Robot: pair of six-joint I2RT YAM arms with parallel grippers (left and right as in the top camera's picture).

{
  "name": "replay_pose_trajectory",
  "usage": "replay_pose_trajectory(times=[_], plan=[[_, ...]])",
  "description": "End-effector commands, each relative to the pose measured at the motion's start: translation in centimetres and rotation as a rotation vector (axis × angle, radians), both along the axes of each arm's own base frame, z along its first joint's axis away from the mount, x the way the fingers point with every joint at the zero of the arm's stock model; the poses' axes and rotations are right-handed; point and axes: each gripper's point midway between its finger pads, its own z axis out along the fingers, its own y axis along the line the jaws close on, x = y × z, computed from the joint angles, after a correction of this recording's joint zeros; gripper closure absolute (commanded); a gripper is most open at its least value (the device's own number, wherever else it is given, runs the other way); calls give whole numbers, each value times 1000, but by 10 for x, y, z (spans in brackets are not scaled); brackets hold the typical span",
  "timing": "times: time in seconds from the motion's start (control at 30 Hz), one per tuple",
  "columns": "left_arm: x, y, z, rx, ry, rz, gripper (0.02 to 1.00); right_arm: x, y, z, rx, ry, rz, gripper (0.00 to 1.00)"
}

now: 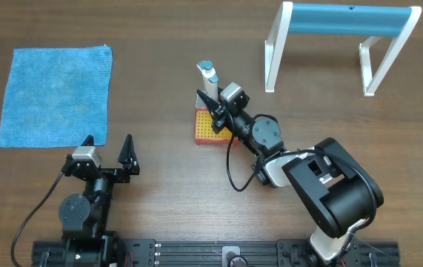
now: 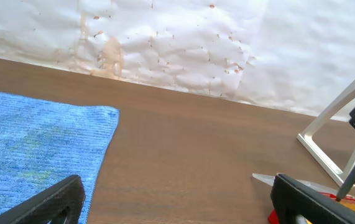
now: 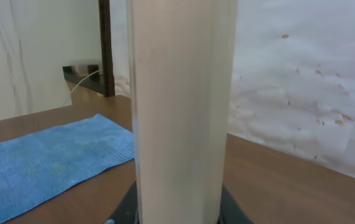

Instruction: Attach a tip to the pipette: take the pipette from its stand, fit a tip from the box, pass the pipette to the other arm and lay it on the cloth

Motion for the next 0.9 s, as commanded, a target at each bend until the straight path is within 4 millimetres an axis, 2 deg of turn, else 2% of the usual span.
replay_pose_trajectory(times=[0.03,0.9], plan=[[0,0,-2,2,4,-2,51,2,6,-6,-12,-1,32,919],[0,0,-2,2,4,-2,53,-1,11,-23,-38,36,67,919]])
